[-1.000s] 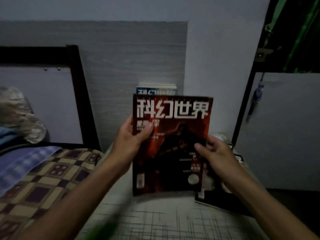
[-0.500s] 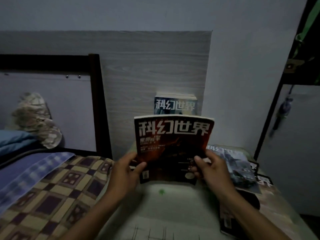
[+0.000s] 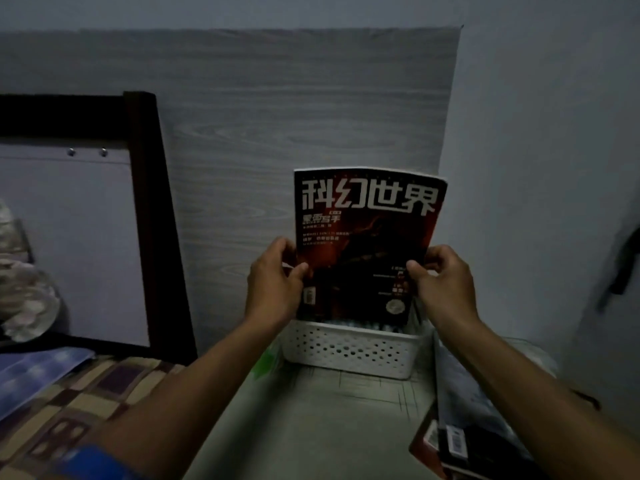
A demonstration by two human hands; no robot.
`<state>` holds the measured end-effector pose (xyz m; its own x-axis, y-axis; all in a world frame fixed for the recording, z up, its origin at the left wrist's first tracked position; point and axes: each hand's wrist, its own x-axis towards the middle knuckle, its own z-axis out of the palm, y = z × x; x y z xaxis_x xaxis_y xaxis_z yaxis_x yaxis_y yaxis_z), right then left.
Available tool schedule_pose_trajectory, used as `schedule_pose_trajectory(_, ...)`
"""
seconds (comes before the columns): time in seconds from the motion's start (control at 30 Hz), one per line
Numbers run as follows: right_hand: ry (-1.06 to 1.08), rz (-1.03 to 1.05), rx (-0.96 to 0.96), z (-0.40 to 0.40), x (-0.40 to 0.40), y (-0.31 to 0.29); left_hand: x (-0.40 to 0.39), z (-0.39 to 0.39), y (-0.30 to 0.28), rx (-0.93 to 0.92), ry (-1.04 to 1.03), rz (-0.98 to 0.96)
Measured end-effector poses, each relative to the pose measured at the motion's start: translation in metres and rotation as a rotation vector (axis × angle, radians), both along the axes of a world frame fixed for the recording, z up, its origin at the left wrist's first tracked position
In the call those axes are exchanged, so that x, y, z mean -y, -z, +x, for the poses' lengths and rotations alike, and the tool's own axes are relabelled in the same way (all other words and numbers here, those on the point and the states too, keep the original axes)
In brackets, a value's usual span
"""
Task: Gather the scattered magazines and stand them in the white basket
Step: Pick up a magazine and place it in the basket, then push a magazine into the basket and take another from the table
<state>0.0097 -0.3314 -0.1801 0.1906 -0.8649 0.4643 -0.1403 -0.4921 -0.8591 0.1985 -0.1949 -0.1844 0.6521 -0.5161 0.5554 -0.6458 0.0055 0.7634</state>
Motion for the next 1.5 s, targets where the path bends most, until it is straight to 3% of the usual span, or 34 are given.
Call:
schedule_pose_trajectory(0.23, 0.086, 0.007, -0.089, 0.015, 0.023, 0.05, 0.021, 0.017, 0.052, -0.061, -0.045, 0.089)
schedule_pose_trajectory(0.43, 0.13, 0.098, -0.105, 0.013, 0.016, 0.048, 0.018, 0.0, 0.053, -0.206, -0.076, 0.047)
schedule_pose_trajectory(0.53, 0.07, 0.114, -0.129, -0.003, -0.005, 0.037, 0.004, -0.025, 0.051, -0.073, -0.125, 0.037)
schedule_pose_trajectory(0.63, 0.022, 0.059, -0.123, -0.053, -0.026, 0.036, -0.026, -0.066, 0.06, 0.071, -0.035, 0.03)
schedule_pose_trajectory(0.73, 0.046, 0.036, -0.286, -0.131, -0.048, 0.052, -0.061, -0.125, 0.08, -0.048, 0.204, 0.262)
schedule_pose_trajectory(0.83, 0.125, 0.036, -0.632, -0.204, -0.059, 0.069, -0.081, -0.179, 0.096, -0.049, 0.41, 0.445)
schedule_pose_trajectory(0.93, 0.082, 0.054, -0.897, -0.244, -0.072, 0.085, -0.076, -0.212, 0.103, -0.019, 0.495, 0.421)
schedule_pose_trajectory(1.03, 0.002, -0.048, -1.042, -0.248, -0.089, 0.111, -0.056, -0.232, 0.102, -0.316, 0.451, 0.393)
schedule_pose_trajectory(1.17, 0.033, -0.129, -0.929, -0.247, -0.105, 0.124, -0.033, -0.232, 0.09, -0.758, 0.31, 0.326)
schedule_pose_trajectory(1.33, -0.03, -0.101, -0.723, -0.261, -0.116, 0.119, -0.021, -0.221, 0.082, -0.717, 0.279, 0.427)
schedule_pose_trajectory(1.5, -0.089, 0.193, -0.421, -0.268, -0.103, 0.113, -0.027, -0.23, 0.084, -0.79, 0.44, 0.383)
